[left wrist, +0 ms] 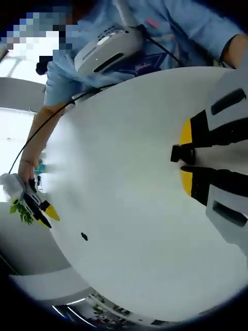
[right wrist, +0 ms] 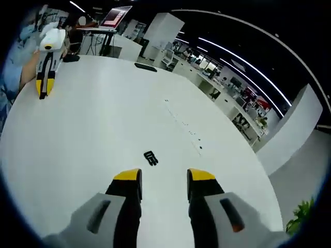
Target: Snap the two parts of the plastic buckle together until the buckle closes and remains connected.
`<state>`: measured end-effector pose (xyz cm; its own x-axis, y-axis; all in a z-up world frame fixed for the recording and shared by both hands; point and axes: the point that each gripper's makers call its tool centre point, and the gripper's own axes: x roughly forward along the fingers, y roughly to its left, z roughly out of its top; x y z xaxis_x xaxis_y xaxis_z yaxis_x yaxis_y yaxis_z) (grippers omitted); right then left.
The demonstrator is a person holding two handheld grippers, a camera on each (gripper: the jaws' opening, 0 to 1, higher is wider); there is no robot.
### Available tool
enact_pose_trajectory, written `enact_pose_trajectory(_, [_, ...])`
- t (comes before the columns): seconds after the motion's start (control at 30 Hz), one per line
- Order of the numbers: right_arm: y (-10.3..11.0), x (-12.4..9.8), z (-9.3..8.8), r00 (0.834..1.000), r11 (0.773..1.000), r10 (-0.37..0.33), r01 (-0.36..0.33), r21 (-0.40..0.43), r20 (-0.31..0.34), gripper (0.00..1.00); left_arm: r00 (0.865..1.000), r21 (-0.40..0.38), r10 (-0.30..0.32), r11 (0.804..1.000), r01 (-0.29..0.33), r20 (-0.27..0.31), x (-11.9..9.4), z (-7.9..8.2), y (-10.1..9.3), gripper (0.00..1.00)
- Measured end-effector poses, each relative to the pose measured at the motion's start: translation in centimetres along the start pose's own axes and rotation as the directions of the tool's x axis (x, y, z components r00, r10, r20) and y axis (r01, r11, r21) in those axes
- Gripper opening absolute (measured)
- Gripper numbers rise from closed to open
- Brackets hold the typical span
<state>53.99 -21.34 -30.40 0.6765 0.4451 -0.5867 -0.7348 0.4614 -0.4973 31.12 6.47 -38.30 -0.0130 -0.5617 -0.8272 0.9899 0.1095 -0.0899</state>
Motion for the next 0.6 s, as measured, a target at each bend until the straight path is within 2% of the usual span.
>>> enact_pose_trajectory(0.13, [-0.1, 1.8, 0.6, 0.998, 0.998, 0.058, -0.058, -0.021, -0.002, 0.35, 1.0, -0.004, -0.002, 1.0, 0.002, 0.003, 0.0, 0.0, 0.0, 0.13])
enact_pose_trajectory(0.27, [0.4, 3.7, 0.4, 0.992, 0.991, 0.121, -0.123, -0.058, -0.042, 0.34, 1.0, -0.008, -0.004, 1.0, 0.004, 0.007, 0.0, 0.0, -0.1, 0.13])
enact_pose_trajectory(0.4, [1.3, 5.3, 0.2, 0.976, 0.974, 0.199, -0.207, -0.091, -0.084, 0.34, 1.0, -0.013, -0.01, 1.0, 0.01, 0.014, -0.1, 0.0, -0.2, 0.13])
enact_pose_trajectory(0.5, [2.1, 6.1, -0.1, 0.958, 0.957, 0.258, -0.271, -0.104, -0.124, 0.33, 1.0, -0.017, -0.013, 1.0, 0.013, 0.018, -0.1, 0.0, -0.2, 0.13])
enact_pose_trajectory(0.6, [2.3, 6.9, -0.1, 0.947, 0.945, 0.282, -0.302, -0.122, -0.155, 0.31, 1.0, -0.016, -0.014, 1.0, 0.014, 0.019, -0.1, 0.0, -0.2, 0.13])
